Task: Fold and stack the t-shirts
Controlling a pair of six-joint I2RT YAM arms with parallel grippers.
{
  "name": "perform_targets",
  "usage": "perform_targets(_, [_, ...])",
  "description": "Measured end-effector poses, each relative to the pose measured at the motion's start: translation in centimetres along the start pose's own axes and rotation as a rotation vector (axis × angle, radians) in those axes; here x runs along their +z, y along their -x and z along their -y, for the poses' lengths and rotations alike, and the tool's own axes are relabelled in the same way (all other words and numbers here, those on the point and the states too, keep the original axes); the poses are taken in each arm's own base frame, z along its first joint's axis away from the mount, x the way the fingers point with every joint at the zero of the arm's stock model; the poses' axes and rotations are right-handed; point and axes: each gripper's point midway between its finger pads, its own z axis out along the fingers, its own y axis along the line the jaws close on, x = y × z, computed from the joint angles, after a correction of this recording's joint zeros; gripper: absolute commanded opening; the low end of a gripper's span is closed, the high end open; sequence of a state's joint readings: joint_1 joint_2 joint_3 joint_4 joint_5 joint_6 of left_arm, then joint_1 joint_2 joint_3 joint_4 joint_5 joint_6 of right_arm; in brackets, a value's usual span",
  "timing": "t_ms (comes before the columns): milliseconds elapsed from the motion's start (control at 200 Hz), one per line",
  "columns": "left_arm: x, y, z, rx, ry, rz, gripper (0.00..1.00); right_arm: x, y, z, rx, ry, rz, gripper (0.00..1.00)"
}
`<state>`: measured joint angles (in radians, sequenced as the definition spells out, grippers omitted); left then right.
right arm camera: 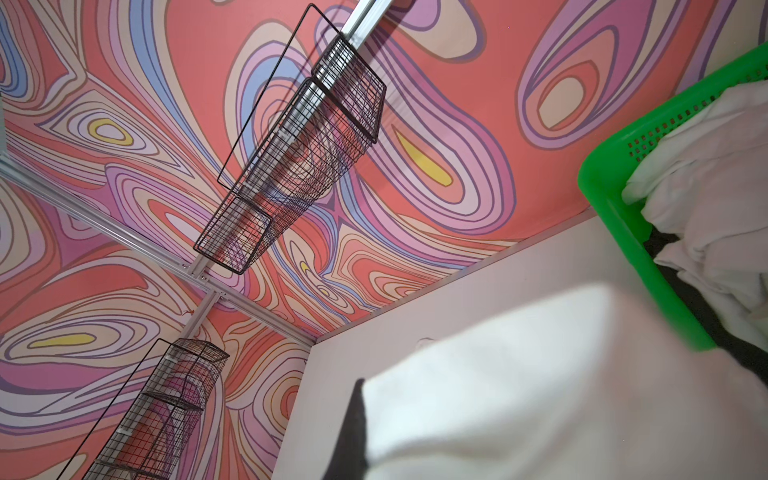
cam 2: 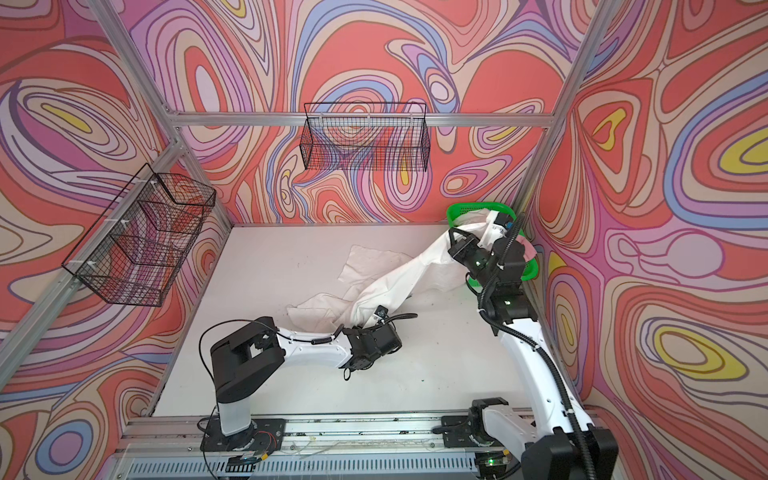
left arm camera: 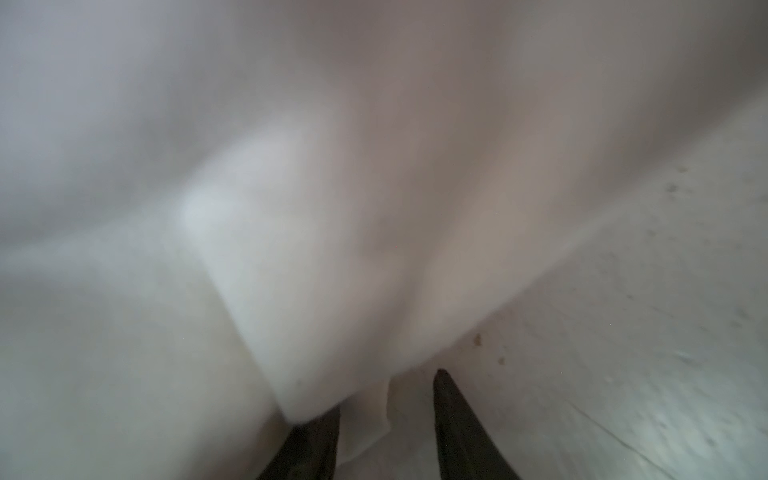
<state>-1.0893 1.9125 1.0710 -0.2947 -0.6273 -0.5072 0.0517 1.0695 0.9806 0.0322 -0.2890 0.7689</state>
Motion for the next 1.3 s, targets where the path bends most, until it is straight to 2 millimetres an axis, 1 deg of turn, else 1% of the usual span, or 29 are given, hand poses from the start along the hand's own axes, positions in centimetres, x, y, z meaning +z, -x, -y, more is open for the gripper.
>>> perform_targets(60, [0.4, -0.3, -1.1, 0.005, 0.017, -0.013, 0.07, 0.0, 0.1, -0.1, -0.001, 0.002, 0.002, 0.0])
perform_targets(125, [0.5, -0.8, -2.1, 0.019, 0.033, -0.032, 0.0, -0.1, 0.2, -0.2, -0.001, 0.002, 0.002, 0.0])
perform_targets(215, [-0.6, -1.2, -3.2, 0.027, 0.021, -0.044, 0.0, -0.1, 0.2, -0.3, -0.001, -0.001, 0.001, 0.0])
perform_targets(255, [-1.5, -1.2, -3.7, 0.023, 0.005, -0.044, 0.0, -0.1, 0.3, -0.3, -0.001, -0.002, 0.001, 0.0])
perform_targets(330, [-3.9, -0.7, -4.7, -0.002, -0.046, -0.027, 0.0, -0.2, 0.6, -0.6, -0.003, -0.001, 0.008, 0.0])
perform_targets(441, [-8.7, 0.7, -6.4, -0.066, -0.165, 0.026, 0.0, -0.3, 1.3, -1.1, -0.007, 0.007, 0.023, 0.0])
perform_targets(511, [-11.8, 1.1, -7.6, -0.099, -0.244, 0.058, 0.0, -0.3, 1.7, -1.5, -0.014, 0.012, 0.034, 0.0])
perform_targets(586, [-14.5, 0.9, -8.9, -0.12, -0.311, 0.077, 0.0, -0.4, 2.2, -1.9, -0.021, 0.018, 0.046, 0.0])
perform_targets(641, [-16.2, 0.3, -9.8, -0.125, -0.35, 0.078, 0.0, -0.5, 2.5, -2.2, -0.023, 0.023, 0.052, 0.0])
perform_targets(721, [-17.8, -1.0, -10.9, -0.118, -0.382, 0.06, 0.0, -0.4, 2.6, -2.4, -0.024, 0.027, 0.056, 0.0])
perform_targets(836, [-19.4, -2.3, -12.2, -0.115, -0.409, 0.053, 0.0, -0.2, 2.5, -2.1, -0.019, 0.024, 0.049, 0.0])
perform_targets(931, [-20.4, -2.4, -13.6, -0.137, -0.4, 0.085, 0.0, 0.0, 2.3, -2.0, -0.012, 0.023, 0.041, 0.0])
perform_targets(1001, [-20.8, -1.6, -15.0, -0.163, -0.357, 0.129, 0.0, 0.2, 2.2, -1.9, -0.005, 0.024, 0.038, 0.0])
perform_targets(1072, [-20.8, 0.0, -17.2, -0.198, -0.279, 0.186, 0.0, 0.8, 2.5, -2.0, -0.001, 0.022, 0.035, 0.0])
perform_targets(1107, [-20.7, 1.0, -18.5, -0.224, -0.24, 0.212, 0.0, 1.5, 2.9, -2.2, -0.001, 0.024, 0.033, 0.0])
perform_targets(1142, [-20.3, 2.1, -20.2, -0.262, -0.191, 0.237, 0.0, 2.3, 3.5, -2.5, -0.002, 0.03, 0.03, 0.0])
perform_targets(1147, [-20.2, 2.4, -20.7, -0.274, -0.175, 0.242, 0.0, 2.5, 3.5, -2.6, -0.002, 0.03, 0.028, 0.0])
perform_targets(1157, [-20.1, 2.7, -21.0, -0.283, -0.174, 0.243, 0.0, 2.8, 3.7, -2.7, -0.002, 0.033, 0.026, 0.0])
perform_targets(1182, [-19.6, 3.6, -23.1, -0.334, -0.119, 0.259, 0.0, 3.6, 4.3, -3.2, -0.005, 0.045, 0.025, 0.0])
perform_targets(1202, [-19.3, 4.2, -24.2, -0.362, -0.098, 0.263, 0.0, 4.2, 4.7, -3.5, -0.007, 0.054, 0.025, 0.0])
perform_targets(1207, [-19.2, 4.4, -25.0, -0.383, -0.079, 0.268, 0.0, 4.3, 4.8, -3.6, -0.007, 0.057, 0.025, 0.0])
perform_targets(1222, [-18.8, 4.9, -26.3, -0.417, -0.051, 0.272, 0.0, 4.9, 5.1, -3.9, -0.008, 0.065, 0.019, 0.0])
perform_targets(1237, [-18.6, 5.3, -27.1, -0.441, -0.039, 0.274, 0.0, 5.4, 5.5, -4.3, -0.01, 0.076, 0.019, 0.0])
perform_targets(1242, [-18.5, 5.6, -28.1, -0.464, -0.02, 0.278, 0.0, 5.6, 5.6, -4.4, -0.011, 0.079, 0.019, 0.0])
perform_targets(1247, [-18.3, 5.7, -28.5, -0.476, -0.01, 0.277, 0.0, 5.9, 5.7, -4.6, -0.012, 0.084, 0.015, 0.0])
perform_targets(1262, [-18.1, 6.1, -29.4, -0.501, -0.004, 0.282, 0.0, 6.4, 6.0, -4.8, -0.013, 0.09, 0.013, 0.0])
perform_targets(1267, [-18.0, 6.4, -30.2, -0.519, 0.011, 0.285, 0.0, 6.6, 6.3, -5.1, -0.014, 0.097, 0.013, 0.0])
perform_targets(1287, [-17.6, 7.1, -32.1, -0.565, 0.042, 0.291, 0.0, 7.5, 6.7, -5.6, -0.016, 0.109, 0.005, 0.0])
perform_targets(1302, [-17.5, 7.6, -33.1, -0.586, 0.057, 0.299, 0.0, 8.0, 7.2, -6.1, -0.019, 0.121, 0.006, 0.0])
